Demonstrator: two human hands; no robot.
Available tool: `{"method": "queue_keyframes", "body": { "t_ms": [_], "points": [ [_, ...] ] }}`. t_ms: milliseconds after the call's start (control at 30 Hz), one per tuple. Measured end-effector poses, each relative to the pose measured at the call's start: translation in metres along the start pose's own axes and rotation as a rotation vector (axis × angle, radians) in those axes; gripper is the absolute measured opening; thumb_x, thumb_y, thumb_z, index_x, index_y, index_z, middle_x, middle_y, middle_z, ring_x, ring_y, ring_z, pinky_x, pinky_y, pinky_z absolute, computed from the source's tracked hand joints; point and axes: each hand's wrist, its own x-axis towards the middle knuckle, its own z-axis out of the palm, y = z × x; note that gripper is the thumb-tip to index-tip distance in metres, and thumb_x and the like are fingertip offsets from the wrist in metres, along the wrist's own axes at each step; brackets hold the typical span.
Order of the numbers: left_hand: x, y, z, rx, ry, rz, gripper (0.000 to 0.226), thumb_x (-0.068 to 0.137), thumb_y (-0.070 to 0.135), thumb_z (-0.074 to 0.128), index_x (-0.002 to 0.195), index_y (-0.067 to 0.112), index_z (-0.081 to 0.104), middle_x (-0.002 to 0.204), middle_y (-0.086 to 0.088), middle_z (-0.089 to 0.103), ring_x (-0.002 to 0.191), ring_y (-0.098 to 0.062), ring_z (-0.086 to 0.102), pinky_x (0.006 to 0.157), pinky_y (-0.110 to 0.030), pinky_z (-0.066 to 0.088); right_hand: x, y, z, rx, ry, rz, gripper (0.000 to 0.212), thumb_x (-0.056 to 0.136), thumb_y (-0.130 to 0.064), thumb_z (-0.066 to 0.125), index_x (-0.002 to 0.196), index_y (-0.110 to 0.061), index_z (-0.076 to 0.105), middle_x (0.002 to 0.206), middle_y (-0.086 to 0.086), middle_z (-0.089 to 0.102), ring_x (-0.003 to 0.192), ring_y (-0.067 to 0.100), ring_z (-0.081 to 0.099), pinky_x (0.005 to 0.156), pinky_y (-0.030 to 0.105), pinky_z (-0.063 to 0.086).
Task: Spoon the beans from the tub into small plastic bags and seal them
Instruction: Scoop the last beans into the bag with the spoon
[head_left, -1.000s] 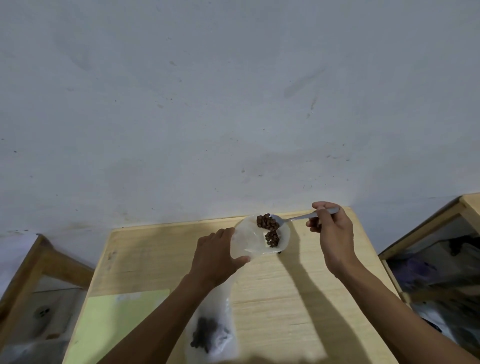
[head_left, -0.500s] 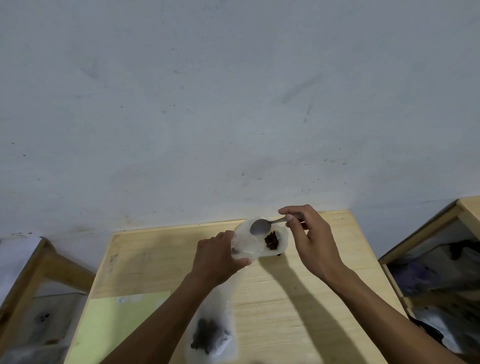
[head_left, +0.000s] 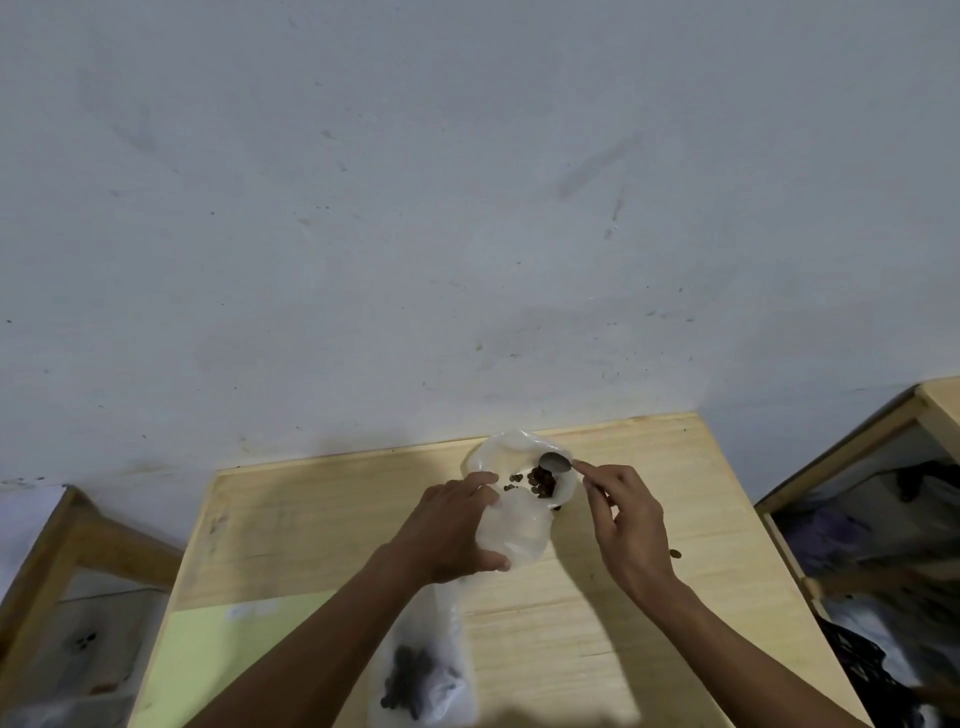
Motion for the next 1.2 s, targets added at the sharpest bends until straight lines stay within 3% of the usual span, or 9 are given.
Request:
{"method": "queue_keyframes", "body": {
  "t_ms": [133, 233, 333, 467, 567, 667, 767, 933, 1200],
  "points": [
    [0.009, 0.0, 0.003, -0.048, -0.056, 0.004, 0.082, 0.068, 0.056, 0.078, 0.136, 0.022, 0.046, 0.154, 0.003, 0.035, 0.132, -0.018, 0.045, 0.109, -0.035, 0.037, -0.004, 0.009, 0.007, -0.064, -0.019, -0.046, 0.036, 0.094, 0.001, 0.057, 0.122, -0.019, 0.069, 0.097, -0.006, 0.058, 0.086, 0.001, 0.058, 0.073, 0.007, 0.04],
    [0.013, 0.001, 0.003, -0.13, -0.045, -0.013, 0.079, 0.071, 0.049, 0.079, 0.136, 0.019, 0.044, 0.146, 0.003, 0.042, 0.126, -0.016, 0.047, 0.1, -0.033, 0.044, -0.003, 0.015, 0.009, -0.1, -0.063, -0.054, 0.031, 0.097, 0.0, 0.052, 0.121, -0.015, 0.067, 0.102, -0.006, 0.058, 0.09, 0.005, 0.059, 0.079, 0.015, 0.045],
    [0.012, 0.0, 0.006, -0.125, 0.022, 0.017, 0.079, 0.076, 0.047, 0.077, 0.139, 0.016, 0.04, 0.148, 0.005, 0.037, 0.134, -0.015, 0.038, 0.103, -0.033, 0.042, -0.003, 0.023, 0.01, -0.085, -0.025, 0.009, 0.028, 0.099, -0.001, 0.047, 0.115, -0.014, 0.066, 0.104, -0.005, 0.058, 0.094, 0.009, 0.06, 0.084, 0.022, 0.047],
    [0.005, 0.006, 0.008, -0.074, 0.087, 0.066, 0.079, 0.081, 0.05, 0.071, 0.144, 0.017, 0.036, 0.157, 0.007, 0.026, 0.145, -0.017, 0.023, 0.11, -0.039, 0.04, -0.008, 0.031, 0.018, 0.094, 0.126, 0.346, 0.024, 0.103, -0.012, 0.044, 0.112, -0.018, 0.065, 0.11, -0.001, 0.063, 0.093, 0.014, 0.065, 0.084, 0.033, 0.052],
    [0.001, 0.012, 0.011, -0.086, 0.066, 0.072, 0.079, 0.082, 0.051, 0.07, 0.145, 0.018, 0.036, 0.159, 0.006, 0.02, 0.145, -0.018, 0.024, 0.107, -0.041, 0.043, -0.011, 0.027, 0.027, 0.291, 0.185, 0.602, 0.022, 0.103, -0.013, 0.045, 0.111, -0.011, 0.065, 0.11, 0.008, 0.068, 0.085, 0.016, 0.066, 0.079, 0.034, 0.053],
    [0.0, 0.013, 0.015, -0.093, 0.048, 0.069, 0.08, 0.081, 0.052, 0.07, 0.145, 0.018, 0.035, 0.16, 0.005, 0.019, 0.145, -0.019, 0.024, 0.108, -0.043, 0.042, -0.007, 0.029, 0.03, 0.392, 0.168, 0.771, 0.024, 0.102, -0.009, 0.046, 0.11, -0.004, 0.068, 0.098, 0.013, 0.069, 0.076, 0.02, 0.063, 0.077, 0.036, 0.054],
    [0.0, 0.012, 0.014, -0.084, 0.044, 0.076, 0.083, 0.08, 0.051, 0.071, 0.146, 0.018, 0.034, 0.16, 0.004, 0.019, 0.146, -0.02, 0.021, 0.112, -0.039, 0.036, 0.0, 0.025, 0.025, 0.546, 0.141, 0.91, 0.023, 0.101, -0.003, 0.046, 0.106, 0.0, 0.068, 0.082, 0.013, 0.066, 0.07, 0.02, 0.06, 0.068, 0.028, 0.053],
    [-0.003, 0.011, 0.01, -0.095, 0.02, 0.084, 0.084, 0.078, 0.052, 0.074, 0.145, 0.02, 0.035, 0.159, 0.006, 0.022, 0.144, -0.018, 0.025, 0.11, -0.038, 0.038, 0.002, 0.015, 0.019, 0.708, 0.089, 0.95, 0.02, 0.101, 0.0, 0.045, 0.107, 0.005, 0.063, 0.078, 0.018, 0.058, 0.062, 0.02, 0.056, 0.052, 0.016, 0.051],
    [-0.002, 0.002, 0.007, -0.063, 0.089, -0.027, 0.084, 0.069, 0.061, 0.073, 0.138, 0.024, 0.042, 0.148, 0.009, 0.04, 0.122, -0.019, 0.053, 0.099, -0.036, 0.047, 0.004, 0.01, 0.013, 0.659, 0.049, 0.861, 0.021, 0.1, -0.001, 0.046, 0.106, 0.004, 0.066, 0.08, 0.014, 0.062, 0.069, 0.02, 0.059, 0.069, 0.026, 0.052]
  ]
}}
